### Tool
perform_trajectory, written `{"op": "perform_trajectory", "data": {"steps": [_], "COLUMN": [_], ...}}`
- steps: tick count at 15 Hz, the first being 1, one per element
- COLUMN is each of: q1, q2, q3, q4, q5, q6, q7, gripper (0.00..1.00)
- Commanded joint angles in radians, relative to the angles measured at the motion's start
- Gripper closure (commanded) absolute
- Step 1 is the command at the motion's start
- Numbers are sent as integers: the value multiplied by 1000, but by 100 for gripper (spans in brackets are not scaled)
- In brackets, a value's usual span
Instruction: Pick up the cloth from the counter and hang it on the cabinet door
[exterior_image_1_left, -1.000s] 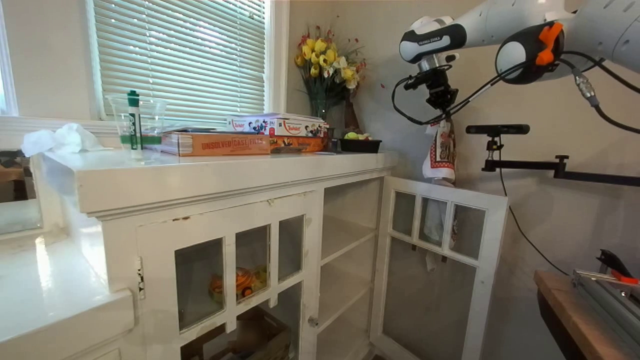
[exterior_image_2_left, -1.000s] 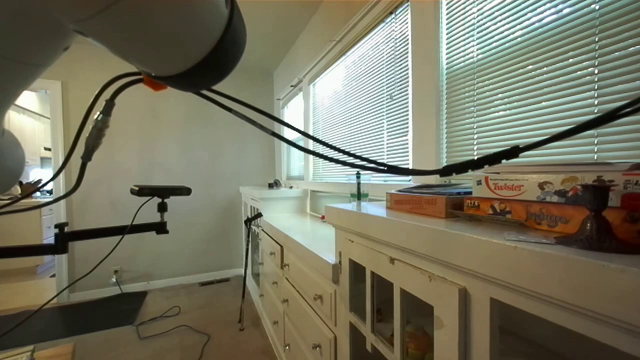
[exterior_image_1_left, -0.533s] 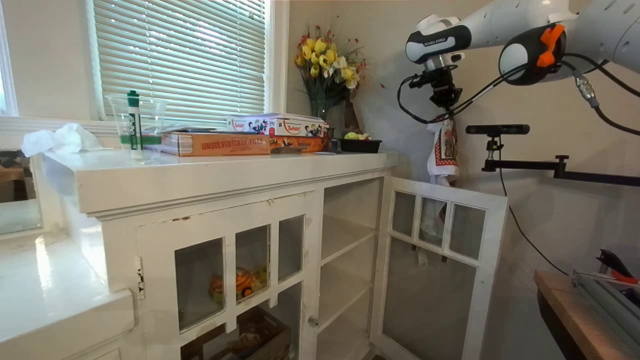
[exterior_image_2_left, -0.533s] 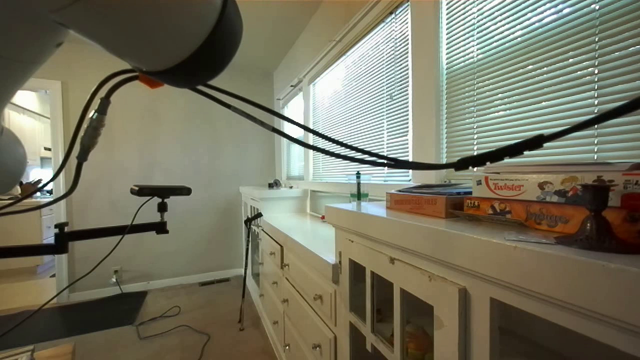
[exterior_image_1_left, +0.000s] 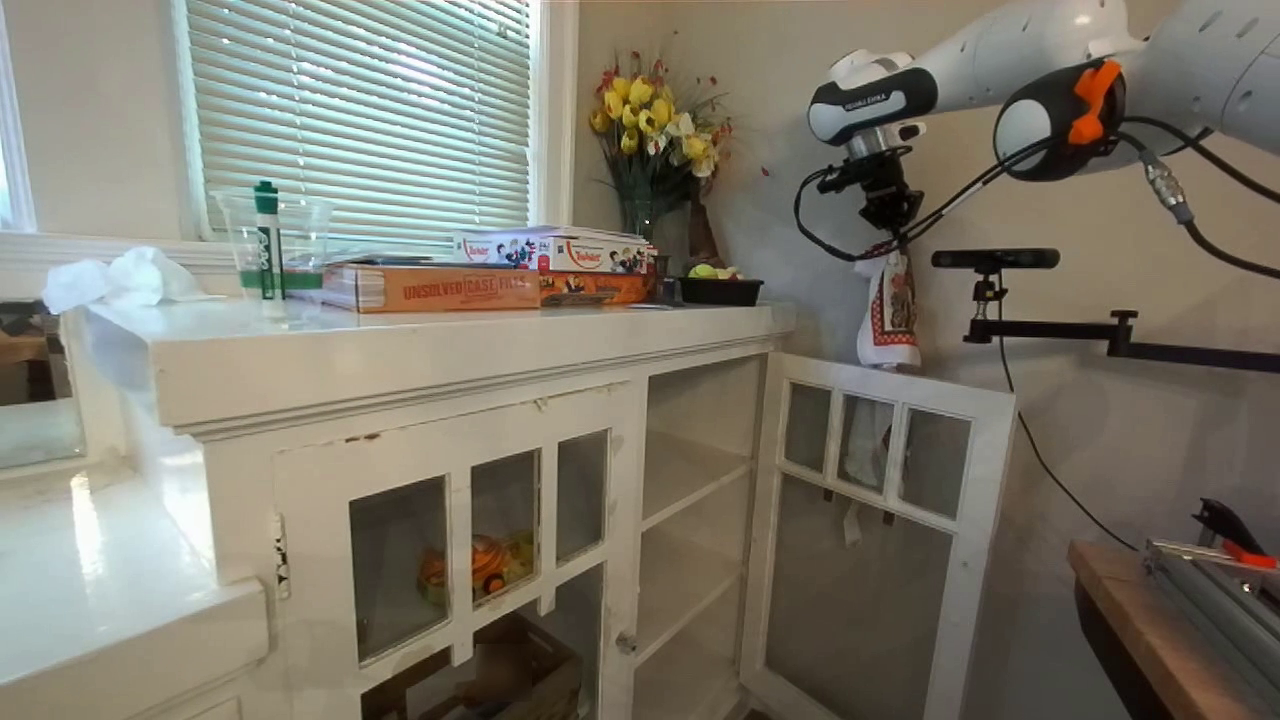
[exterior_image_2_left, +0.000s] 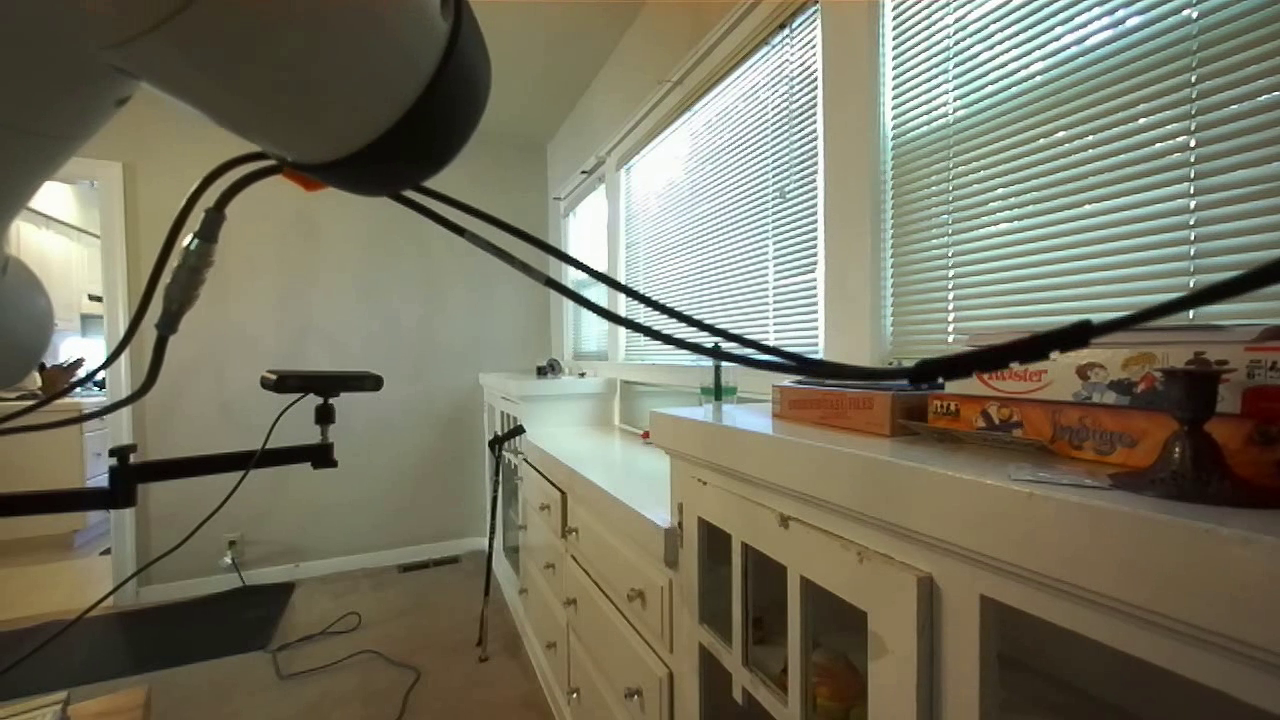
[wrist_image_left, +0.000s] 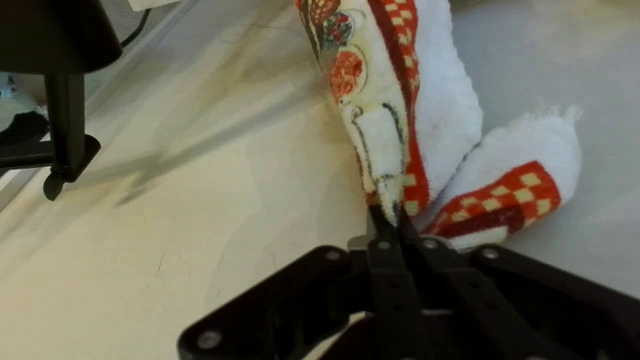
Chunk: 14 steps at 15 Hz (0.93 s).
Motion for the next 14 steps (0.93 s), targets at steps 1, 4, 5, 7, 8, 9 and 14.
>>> {"op": "perform_trajectory", "data": {"steps": [1, 4, 5, 7, 8, 9, 14], "q1": [-2, 6, 8, 12, 14, 18, 55], "q2": [74, 99, 104, 119, 123, 129, 56], "q3": [-6, -4, -3, -3, -3, -7, -25], "q4": [55, 46, 43, 42, 39, 40, 20], "q5": [4, 7, 8, 6, 7, 1, -20], "q6": [-7, -14, -14, -13, -15, -14, 84], "q7": [-12, -21, -25, -34, -38, -45, -82], "gripper": [99, 99, 99, 99, 99, 99, 99]}}
